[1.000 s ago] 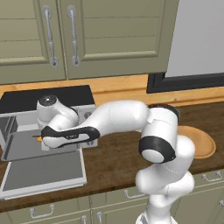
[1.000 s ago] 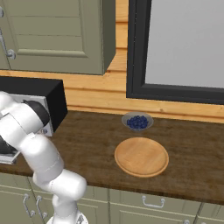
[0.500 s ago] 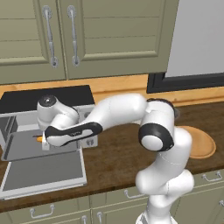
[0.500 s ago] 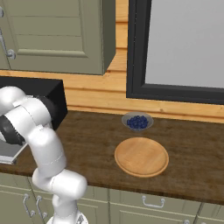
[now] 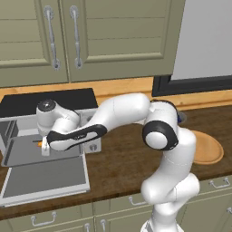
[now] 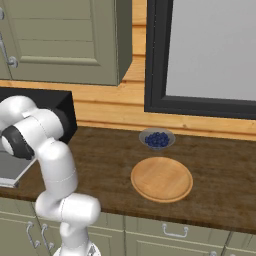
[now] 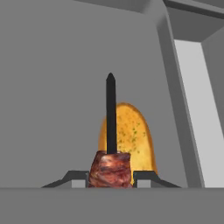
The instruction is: Pick up the kebab skewer and baguette bread, and place them inside the toaster oven. Close the toaster oven door and start by setting the timer.
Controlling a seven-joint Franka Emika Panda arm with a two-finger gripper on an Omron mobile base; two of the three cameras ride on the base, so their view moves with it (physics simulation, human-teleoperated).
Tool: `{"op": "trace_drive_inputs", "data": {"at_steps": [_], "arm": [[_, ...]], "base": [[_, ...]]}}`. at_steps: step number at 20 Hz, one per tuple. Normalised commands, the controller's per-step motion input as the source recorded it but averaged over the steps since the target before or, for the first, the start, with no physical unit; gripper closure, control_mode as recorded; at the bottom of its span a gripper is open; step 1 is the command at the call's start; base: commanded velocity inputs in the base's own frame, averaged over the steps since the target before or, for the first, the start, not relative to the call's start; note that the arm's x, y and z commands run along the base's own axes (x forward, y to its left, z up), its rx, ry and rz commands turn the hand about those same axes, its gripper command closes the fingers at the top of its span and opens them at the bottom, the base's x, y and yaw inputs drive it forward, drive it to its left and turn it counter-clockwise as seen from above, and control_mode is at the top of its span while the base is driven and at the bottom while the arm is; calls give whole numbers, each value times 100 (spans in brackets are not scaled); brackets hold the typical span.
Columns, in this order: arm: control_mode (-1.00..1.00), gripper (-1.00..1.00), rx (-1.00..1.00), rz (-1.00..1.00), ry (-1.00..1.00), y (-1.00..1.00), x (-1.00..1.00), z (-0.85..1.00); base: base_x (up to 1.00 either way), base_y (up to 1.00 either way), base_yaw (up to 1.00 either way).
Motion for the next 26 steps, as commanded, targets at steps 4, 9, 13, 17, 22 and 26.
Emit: {"op": "trace_drive_inputs", "data": {"at_steps": [4,9,13,17,22,26], "arm": [[-100,100,0,0,0,0,0,0],[-100,100,0,0,0,0,0,0],[-100,-100,0,0,0,0,0,0],[-100,-100,0,0,0,0,0,0],[-100,-100,0,0,0,0,0,0],[-100,-100,0,0,0,0,-14,1]], "base": [[0,0,0],[0,0,0],[0,0,0],[0,0,0],[0,0,0],[0,0,0]]}}
